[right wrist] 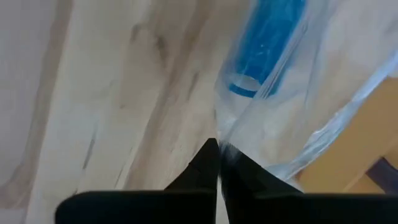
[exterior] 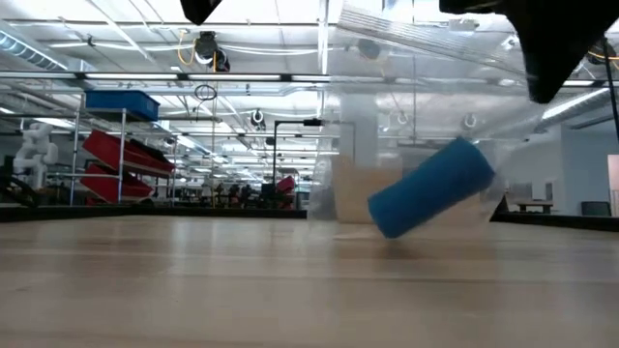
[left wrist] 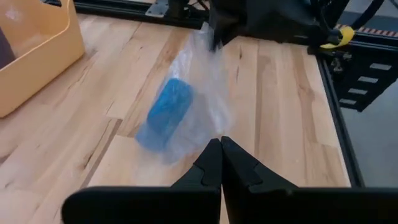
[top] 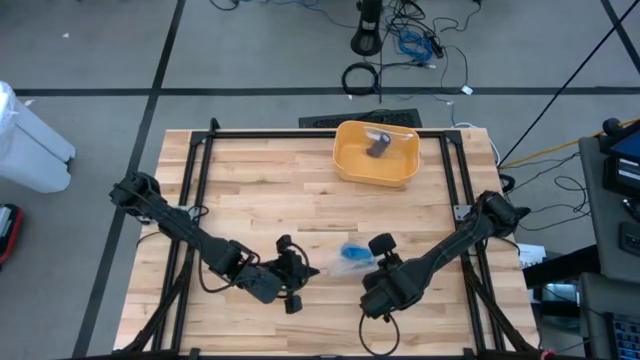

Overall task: Roll bandage
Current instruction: Close the transparent zip bag

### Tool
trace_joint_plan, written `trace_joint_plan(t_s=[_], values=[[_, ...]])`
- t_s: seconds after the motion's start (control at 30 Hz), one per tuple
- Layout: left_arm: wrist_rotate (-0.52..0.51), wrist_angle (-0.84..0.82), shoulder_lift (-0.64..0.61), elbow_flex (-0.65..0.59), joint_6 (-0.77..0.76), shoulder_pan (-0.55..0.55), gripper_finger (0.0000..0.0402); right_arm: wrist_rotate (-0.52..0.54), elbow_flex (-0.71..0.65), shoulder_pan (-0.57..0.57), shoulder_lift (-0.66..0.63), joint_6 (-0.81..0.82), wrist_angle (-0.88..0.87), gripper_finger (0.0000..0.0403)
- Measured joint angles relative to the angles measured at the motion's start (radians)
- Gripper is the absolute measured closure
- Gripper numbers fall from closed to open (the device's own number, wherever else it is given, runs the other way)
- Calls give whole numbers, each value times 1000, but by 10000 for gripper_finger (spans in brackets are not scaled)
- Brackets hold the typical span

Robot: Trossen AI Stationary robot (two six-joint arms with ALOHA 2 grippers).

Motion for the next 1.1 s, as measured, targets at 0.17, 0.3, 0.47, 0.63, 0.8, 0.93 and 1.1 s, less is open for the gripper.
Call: trace_joint_plan(t_s=[0.17, 0.3, 0.47, 0.63, 0.8, 0.93, 1.1], values=[[-1, -71, 0, 0, 14, 2, 401, 39, 36, 1, -36, 73, 3, 403], [-3, -29, 0, 0, 108, 2, 382, 57, 84, 8, -81, 94, 19, 403], [-7, 28, 10, 0, 130, 8, 335, 56, 99, 19, -142, 67, 106, 403], [-9, 24, 49, 0, 95, 39, 264, 57, 98, 33, -158, 54, 126, 403], [-7, 12, 107, 0, 43, 84, 193, 72, 97, 44, -148, 49, 132, 403], [27, 18, 122, -1, 26, 118, 153, 111, 95, 57, -149, 18, 133, 403], [28, 88, 122, -1, 59, 134, 137, 112, 93, 72, -146, -15, 133, 403]])
